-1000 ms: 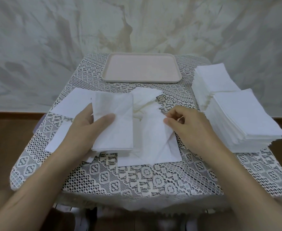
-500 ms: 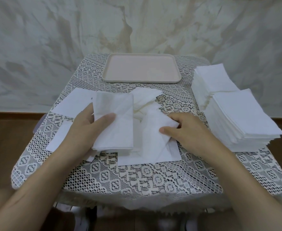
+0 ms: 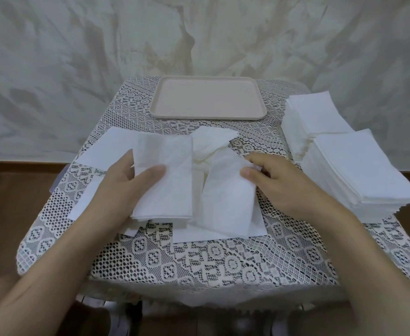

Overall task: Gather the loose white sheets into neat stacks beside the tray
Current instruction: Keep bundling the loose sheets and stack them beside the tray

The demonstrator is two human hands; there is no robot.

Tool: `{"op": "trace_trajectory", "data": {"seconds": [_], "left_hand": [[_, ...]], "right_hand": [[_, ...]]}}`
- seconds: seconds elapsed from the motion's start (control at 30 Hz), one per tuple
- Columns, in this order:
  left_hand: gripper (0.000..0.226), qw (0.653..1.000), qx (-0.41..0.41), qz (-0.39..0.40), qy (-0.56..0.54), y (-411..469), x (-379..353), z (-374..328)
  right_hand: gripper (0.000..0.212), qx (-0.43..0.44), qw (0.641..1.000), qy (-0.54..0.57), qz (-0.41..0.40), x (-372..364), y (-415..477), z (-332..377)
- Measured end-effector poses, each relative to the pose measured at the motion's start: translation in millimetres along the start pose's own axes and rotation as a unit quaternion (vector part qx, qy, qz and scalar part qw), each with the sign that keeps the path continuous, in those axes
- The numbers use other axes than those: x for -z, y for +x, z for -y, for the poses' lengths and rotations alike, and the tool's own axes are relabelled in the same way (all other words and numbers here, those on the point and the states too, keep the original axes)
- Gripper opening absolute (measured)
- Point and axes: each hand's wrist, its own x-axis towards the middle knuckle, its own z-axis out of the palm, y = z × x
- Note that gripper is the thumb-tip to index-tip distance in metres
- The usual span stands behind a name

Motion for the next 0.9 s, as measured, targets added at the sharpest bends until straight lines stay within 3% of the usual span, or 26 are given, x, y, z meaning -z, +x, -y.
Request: {"op": "trace_trajectory", "data": {"seconds": [0.1,0.2,0.33,0.53,0.67,0.77,0.9], "left_hand": [[0.017,1.000,0.004,-0.005,0.007,0,1,1],[0.021,1.000,0.010,0.000,0.006,-1,2,2],[0.018,1.000,0.010,0.001,0.016,-2,3,2],[0.016,0.999,0.010,-0.006,0.035,-3,2,-1],[0.016,1.000,0.007,0.000,0.025,-3,2,-1],[0.017,1.000,0.008,0.001,0.021,-2,3,0],[0.016,1.000,0.007,0.000,0.019,-3,2,-1]], "right_hand": [[0.032,-0.009,0.999,-0.019,0.025,-9,1,2],[0.008,-0.033,0.999,-0.033,-0.016,-19,2,4],[0.005,-0.029,0.996,-0.043,-0.071,-20,4,3],[0.016,-0.023,0.989,0.123,-0.080,-7,9,5],[0.009,-0.018,0.997,0.049,-0.051,-24,11,8],[0.010,-0.049,0.995,-0.036,-0.076,-30,10,10],[0.008,-0.076,0.990,-0.070,-0.093,-23,6,9]]}}
